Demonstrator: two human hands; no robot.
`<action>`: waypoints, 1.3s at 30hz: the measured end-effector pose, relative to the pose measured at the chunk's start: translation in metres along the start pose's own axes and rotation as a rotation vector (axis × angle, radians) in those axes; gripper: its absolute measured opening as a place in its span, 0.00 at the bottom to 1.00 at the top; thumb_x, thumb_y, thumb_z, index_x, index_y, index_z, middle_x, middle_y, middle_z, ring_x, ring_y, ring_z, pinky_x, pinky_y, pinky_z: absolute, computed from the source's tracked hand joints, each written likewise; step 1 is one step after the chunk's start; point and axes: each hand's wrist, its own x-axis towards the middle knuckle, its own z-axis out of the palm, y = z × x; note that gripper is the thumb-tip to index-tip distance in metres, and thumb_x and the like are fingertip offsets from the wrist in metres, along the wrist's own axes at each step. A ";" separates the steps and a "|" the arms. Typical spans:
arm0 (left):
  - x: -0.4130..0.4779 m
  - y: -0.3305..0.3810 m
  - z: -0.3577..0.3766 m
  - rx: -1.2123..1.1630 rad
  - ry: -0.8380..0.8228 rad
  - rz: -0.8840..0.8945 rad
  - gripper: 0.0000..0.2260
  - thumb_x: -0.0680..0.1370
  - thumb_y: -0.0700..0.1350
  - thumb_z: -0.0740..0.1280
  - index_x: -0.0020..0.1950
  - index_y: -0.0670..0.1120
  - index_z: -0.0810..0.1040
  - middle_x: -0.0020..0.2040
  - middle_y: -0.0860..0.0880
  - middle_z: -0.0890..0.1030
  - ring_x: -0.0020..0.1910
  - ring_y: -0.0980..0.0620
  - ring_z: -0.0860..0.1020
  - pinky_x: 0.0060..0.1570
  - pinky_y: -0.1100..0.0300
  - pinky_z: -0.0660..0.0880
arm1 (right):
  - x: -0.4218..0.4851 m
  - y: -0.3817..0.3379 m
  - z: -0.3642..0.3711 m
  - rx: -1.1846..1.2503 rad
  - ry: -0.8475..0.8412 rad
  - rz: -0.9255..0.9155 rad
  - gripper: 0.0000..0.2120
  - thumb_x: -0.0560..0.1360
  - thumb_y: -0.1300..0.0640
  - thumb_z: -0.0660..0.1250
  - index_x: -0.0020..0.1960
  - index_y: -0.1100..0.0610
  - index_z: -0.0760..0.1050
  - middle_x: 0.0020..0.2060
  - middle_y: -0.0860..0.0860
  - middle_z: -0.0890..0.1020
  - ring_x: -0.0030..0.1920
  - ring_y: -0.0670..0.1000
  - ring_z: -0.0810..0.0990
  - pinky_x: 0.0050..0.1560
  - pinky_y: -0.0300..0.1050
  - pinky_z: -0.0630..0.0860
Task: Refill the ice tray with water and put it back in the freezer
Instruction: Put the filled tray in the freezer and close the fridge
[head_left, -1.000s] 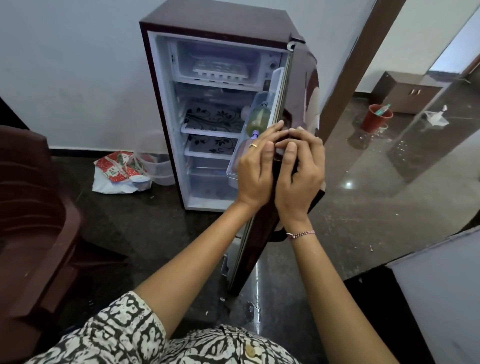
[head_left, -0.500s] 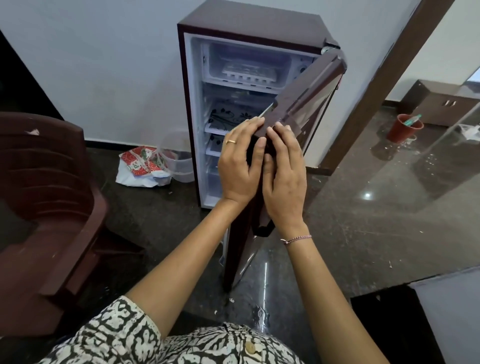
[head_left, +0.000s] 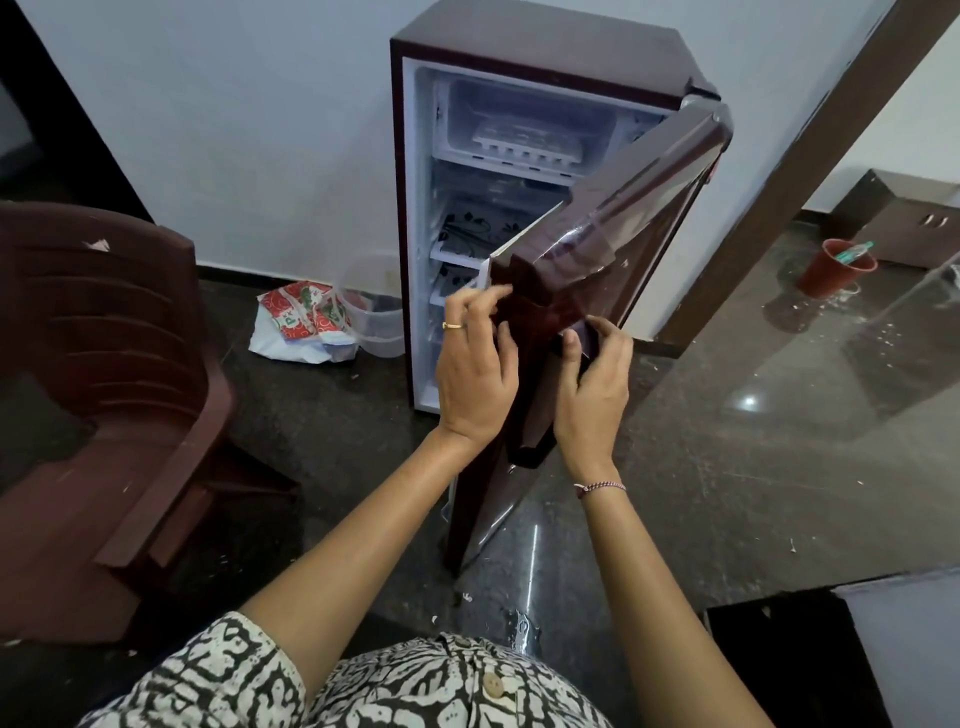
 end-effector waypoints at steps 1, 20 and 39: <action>-0.006 0.000 0.000 -0.015 -0.039 -0.002 0.17 0.74 0.31 0.64 0.59 0.46 0.68 0.50 0.43 0.73 0.45 0.56 0.72 0.46 0.68 0.72 | 0.001 0.000 0.001 0.032 -0.008 0.007 0.17 0.80 0.49 0.60 0.62 0.59 0.69 0.54 0.45 0.71 0.54 0.39 0.70 0.55 0.27 0.65; -0.014 0.001 0.032 -0.388 -0.437 -0.767 0.25 0.78 0.61 0.57 0.47 0.40 0.81 0.46 0.46 0.83 0.48 0.50 0.80 0.54 0.55 0.76 | -0.005 0.053 0.048 0.405 -0.419 0.437 0.13 0.72 0.66 0.69 0.33 0.55 0.71 0.25 0.43 0.79 0.29 0.38 0.76 0.32 0.34 0.72; 0.012 -0.045 0.070 -0.709 -0.140 -0.857 0.31 0.68 0.73 0.56 0.30 0.45 0.71 0.23 0.52 0.73 0.20 0.55 0.66 0.25 0.59 0.63 | 0.007 0.086 0.120 0.362 -0.778 0.494 0.07 0.67 0.63 0.74 0.38 0.55 0.77 0.32 0.50 0.81 0.34 0.48 0.79 0.36 0.47 0.77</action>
